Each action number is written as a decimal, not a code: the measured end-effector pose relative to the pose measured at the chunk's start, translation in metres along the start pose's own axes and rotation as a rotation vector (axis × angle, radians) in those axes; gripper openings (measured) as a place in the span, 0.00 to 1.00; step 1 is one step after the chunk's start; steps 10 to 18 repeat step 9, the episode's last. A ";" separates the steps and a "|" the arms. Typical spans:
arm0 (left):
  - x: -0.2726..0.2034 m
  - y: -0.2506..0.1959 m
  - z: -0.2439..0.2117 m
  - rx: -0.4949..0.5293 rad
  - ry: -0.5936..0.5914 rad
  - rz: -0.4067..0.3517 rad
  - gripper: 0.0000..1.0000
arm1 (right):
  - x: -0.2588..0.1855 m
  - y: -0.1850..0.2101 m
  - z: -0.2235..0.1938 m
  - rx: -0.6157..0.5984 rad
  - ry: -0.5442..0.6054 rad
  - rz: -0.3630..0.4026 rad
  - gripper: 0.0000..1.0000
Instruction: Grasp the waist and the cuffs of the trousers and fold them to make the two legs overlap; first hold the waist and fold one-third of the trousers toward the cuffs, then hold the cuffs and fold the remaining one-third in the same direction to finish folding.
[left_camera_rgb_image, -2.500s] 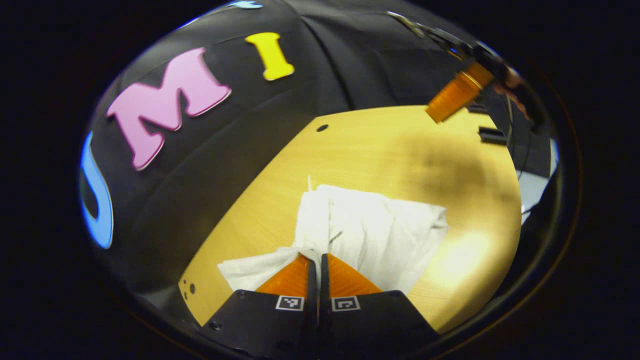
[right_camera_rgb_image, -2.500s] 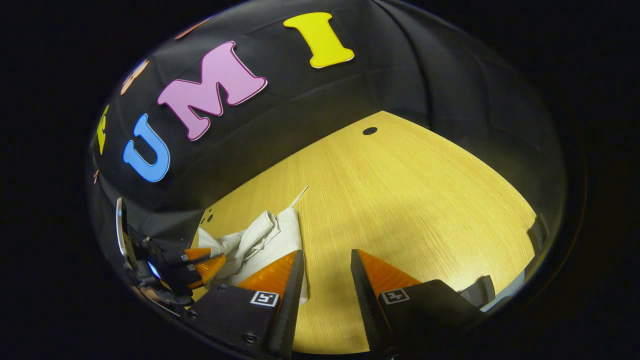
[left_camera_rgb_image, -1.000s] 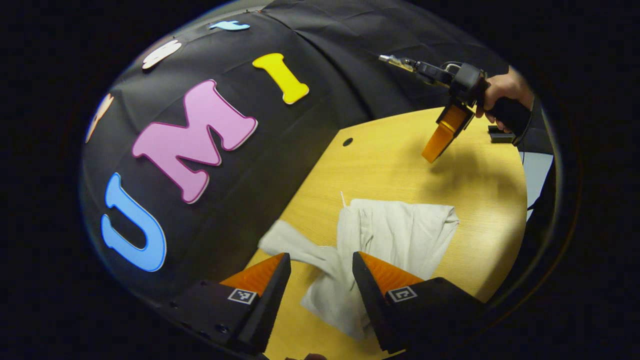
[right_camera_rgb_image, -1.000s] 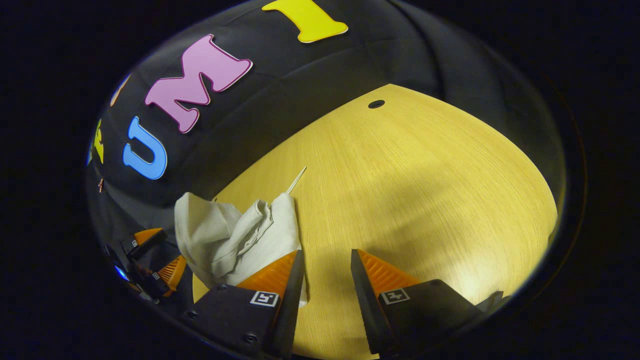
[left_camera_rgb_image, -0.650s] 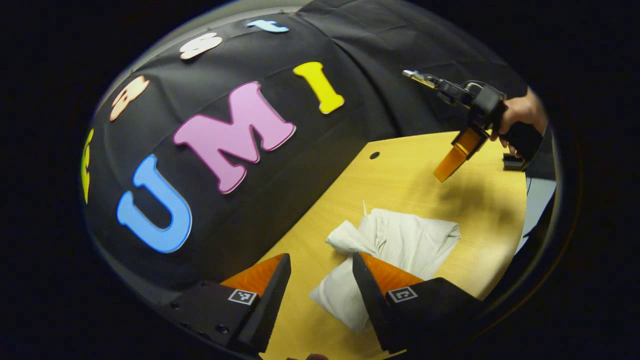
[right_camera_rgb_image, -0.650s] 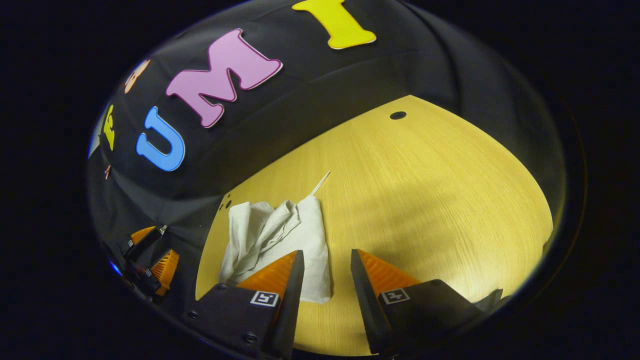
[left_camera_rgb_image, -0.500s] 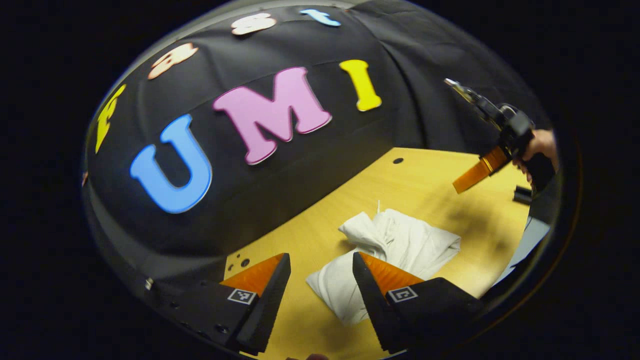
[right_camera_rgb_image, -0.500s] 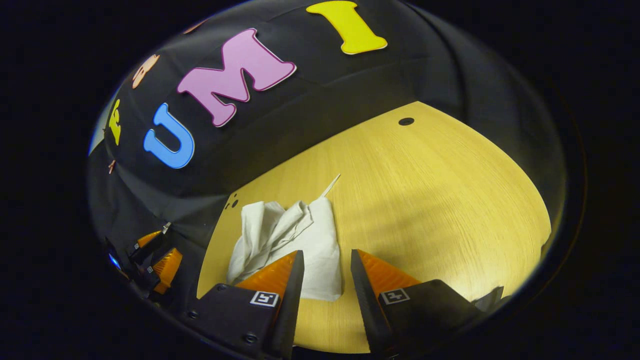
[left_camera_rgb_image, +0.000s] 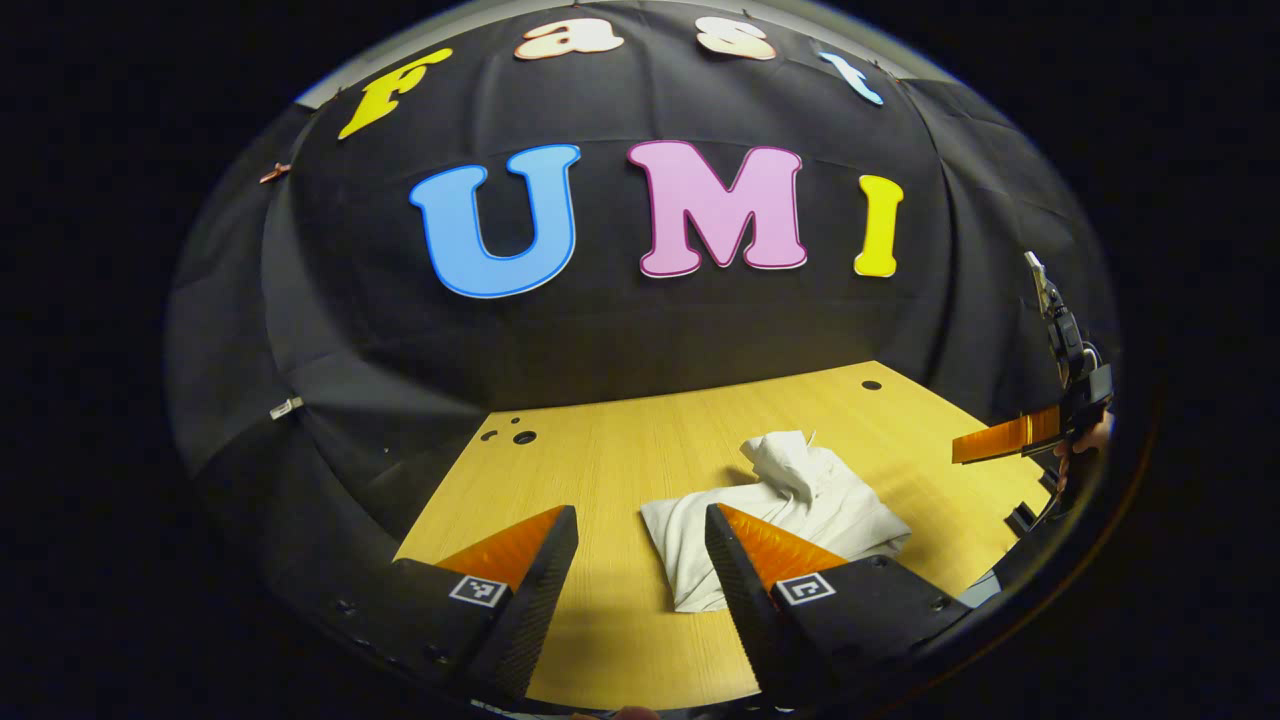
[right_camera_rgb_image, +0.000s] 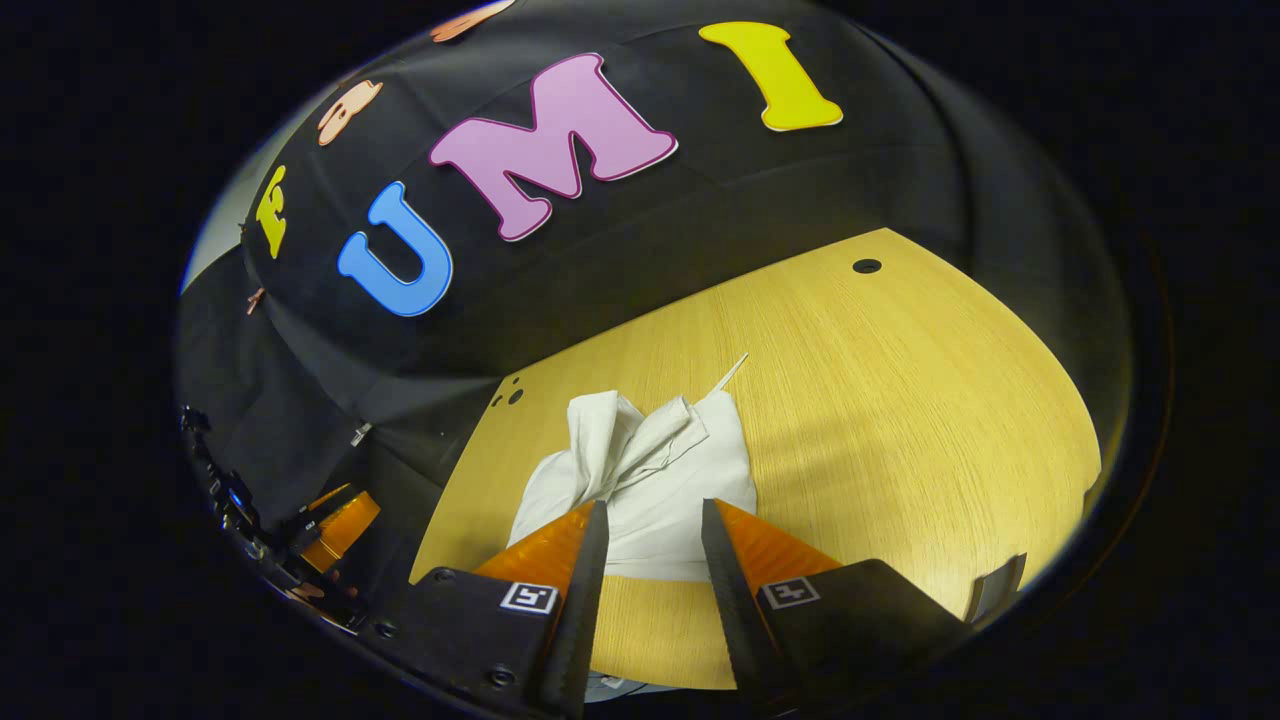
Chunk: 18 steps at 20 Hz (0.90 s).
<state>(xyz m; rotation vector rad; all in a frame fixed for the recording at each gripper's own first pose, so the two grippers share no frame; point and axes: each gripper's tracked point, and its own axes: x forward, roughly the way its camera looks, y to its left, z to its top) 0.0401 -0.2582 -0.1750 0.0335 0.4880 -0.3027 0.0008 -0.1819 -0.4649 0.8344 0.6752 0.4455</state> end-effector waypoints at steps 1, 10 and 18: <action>-0.005 0.003 -0.001 -0.027 0.000 0.004 0.82 | -0.003 0.003 -0.001 -0.003 0.000 -0.002 0.59; -0.031 0.021 -0.027 -0.120 0.037 0.030 0.83 | -0.009 0.027 0.004 -0.032 -0.030 0.014 0.59; -0.031 0.021 -0.027 -0.120 0.037 0.030 0.83 | -0.009 0.027 0.004 -0.032 -0.030 0.014 0.59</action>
